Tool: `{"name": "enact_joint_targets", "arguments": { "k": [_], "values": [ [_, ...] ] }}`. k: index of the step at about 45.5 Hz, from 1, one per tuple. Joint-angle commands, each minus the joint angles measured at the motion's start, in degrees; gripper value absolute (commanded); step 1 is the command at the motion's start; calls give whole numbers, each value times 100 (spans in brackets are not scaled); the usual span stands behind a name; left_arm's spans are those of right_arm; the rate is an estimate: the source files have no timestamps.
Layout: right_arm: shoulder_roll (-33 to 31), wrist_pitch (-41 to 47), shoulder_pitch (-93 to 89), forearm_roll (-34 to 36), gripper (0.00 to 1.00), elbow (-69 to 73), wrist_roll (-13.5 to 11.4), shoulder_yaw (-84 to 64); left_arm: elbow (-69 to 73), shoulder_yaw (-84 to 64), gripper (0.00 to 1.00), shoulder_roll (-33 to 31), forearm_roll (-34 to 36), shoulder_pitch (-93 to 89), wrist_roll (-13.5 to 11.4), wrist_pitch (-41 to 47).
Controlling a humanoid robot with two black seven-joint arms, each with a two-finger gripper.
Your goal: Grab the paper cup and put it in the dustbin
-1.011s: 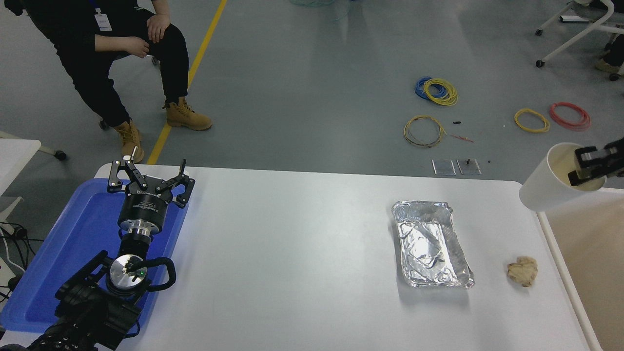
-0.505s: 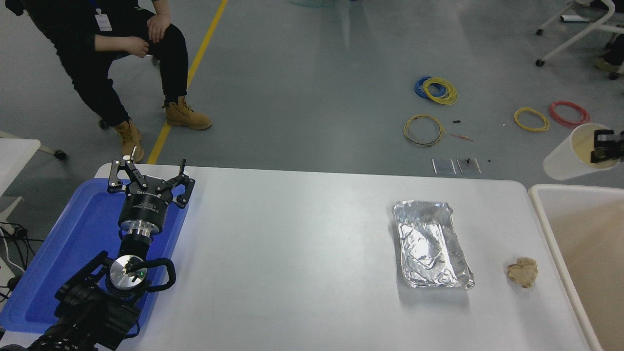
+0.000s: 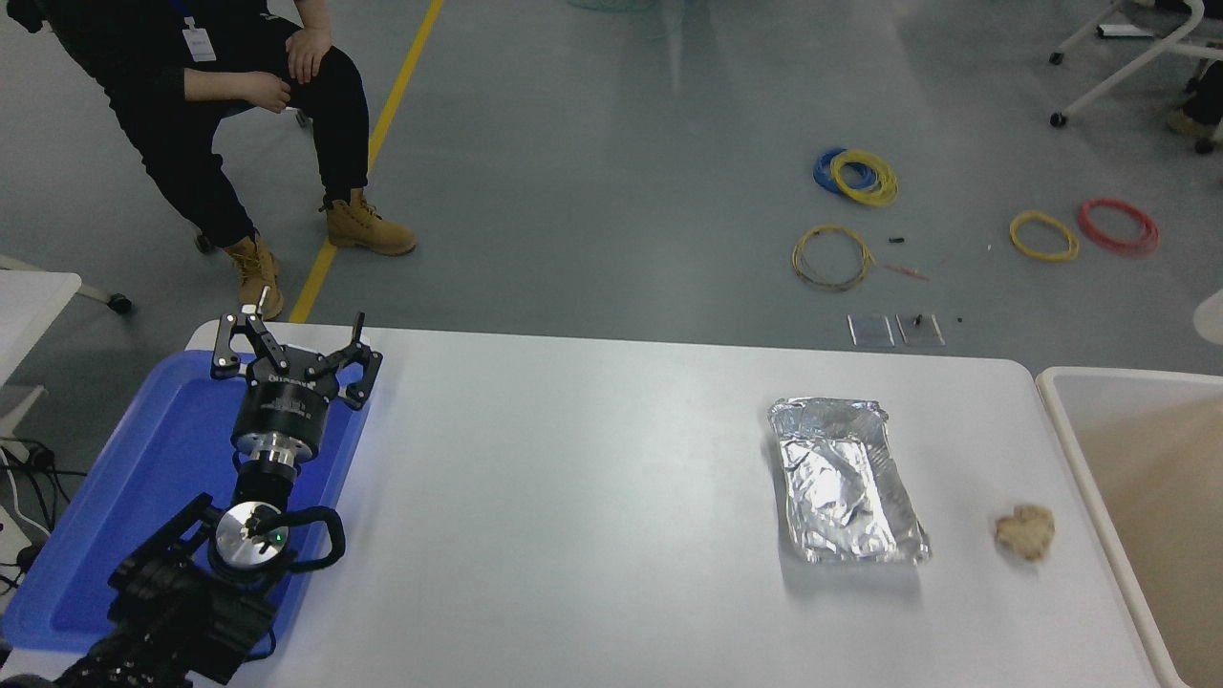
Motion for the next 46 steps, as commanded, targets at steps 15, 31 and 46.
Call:
{"name": "enact_joint_targets", "arguments": {
  "k": [15,31,46],
  "values": [
    [272,-997,-2014,180,0,-1270,-242,1336,0,0,100,1,0,-3,-8,-1],
    [843,-1393,-3131,180,0,-1639,-242,2259,0,0,100,1,0,-3,-8,-1],
    [1177,-1595,-3676,180,0,-1718,-242,2778,0,0,100,1,8,-3,-8,-1]
  ]
}}
